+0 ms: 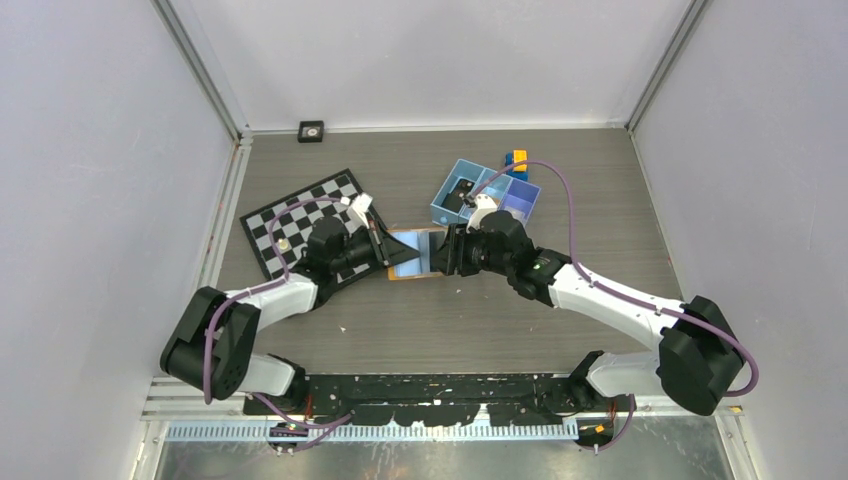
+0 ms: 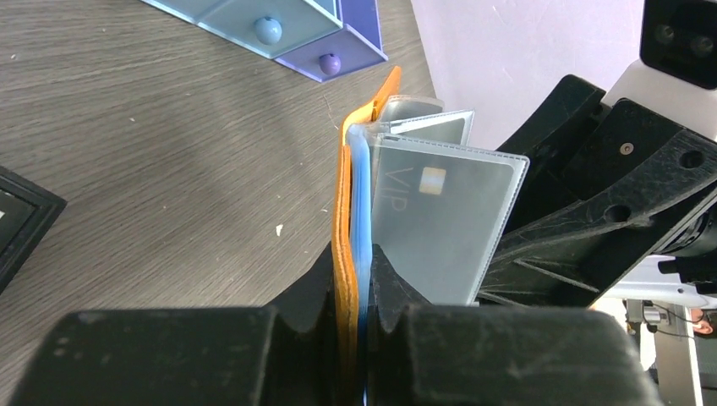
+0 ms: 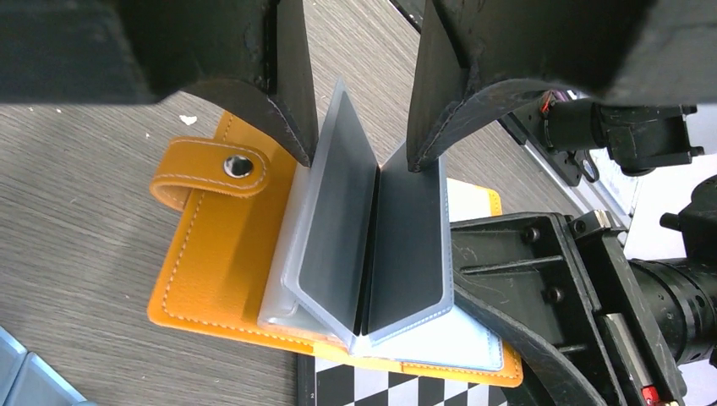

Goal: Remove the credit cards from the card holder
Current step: Remove the credit card from the card holder.

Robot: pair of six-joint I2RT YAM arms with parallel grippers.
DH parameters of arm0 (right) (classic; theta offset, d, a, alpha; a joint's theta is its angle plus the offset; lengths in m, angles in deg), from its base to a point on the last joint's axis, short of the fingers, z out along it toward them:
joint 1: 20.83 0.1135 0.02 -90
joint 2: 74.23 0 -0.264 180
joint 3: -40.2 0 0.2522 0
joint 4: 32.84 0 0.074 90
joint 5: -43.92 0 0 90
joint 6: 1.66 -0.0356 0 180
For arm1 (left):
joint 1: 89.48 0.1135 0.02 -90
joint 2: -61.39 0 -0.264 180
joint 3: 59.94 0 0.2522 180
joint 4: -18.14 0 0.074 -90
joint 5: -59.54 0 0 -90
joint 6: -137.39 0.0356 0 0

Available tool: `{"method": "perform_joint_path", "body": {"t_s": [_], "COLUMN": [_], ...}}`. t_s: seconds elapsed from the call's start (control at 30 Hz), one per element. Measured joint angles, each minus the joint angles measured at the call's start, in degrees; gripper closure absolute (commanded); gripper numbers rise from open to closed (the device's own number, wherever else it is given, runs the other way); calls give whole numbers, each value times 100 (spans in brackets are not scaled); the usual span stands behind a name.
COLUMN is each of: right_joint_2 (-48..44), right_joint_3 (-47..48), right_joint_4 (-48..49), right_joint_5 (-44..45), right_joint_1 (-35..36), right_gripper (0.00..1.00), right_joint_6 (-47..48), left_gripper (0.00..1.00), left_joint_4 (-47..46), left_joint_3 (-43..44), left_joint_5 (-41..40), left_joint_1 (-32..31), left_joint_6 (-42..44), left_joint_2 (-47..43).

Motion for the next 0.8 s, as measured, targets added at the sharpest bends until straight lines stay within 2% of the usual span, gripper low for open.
{"method": "perform_joint_path", "body": {"t_s": [0.23,0.37,0.47,0.57,0.7,0.8], "right_joint_2": [4,66,186,382,505,509], "right_joint_3": [4,85,221,358,398,420], "right_joint_4": [-28,-186,-350,-455,-581,-717], "right_joint_5": [48,160,254,315,433,640], "right_joint_1": [66,166,221,251,256,256], "right_gripper": [45,37,36,45,65,74], "right_joint_6": [133,234,299,321,337,304], "left_gripper": [100,100,100,98,98,98], "left_joint_4": [452,697,828,894,887,868], "left_joint_3": [225,339,361,374,374,376], "left_joint_5": [-114,-208,-245,-243,-212,-192], "left_joint_1": [-179,-273,-308,-354,-396,-396], "left_joint_6": [264,417,474,533,533,529], "left_joint_2": [55,63,63,63,68,74]}}
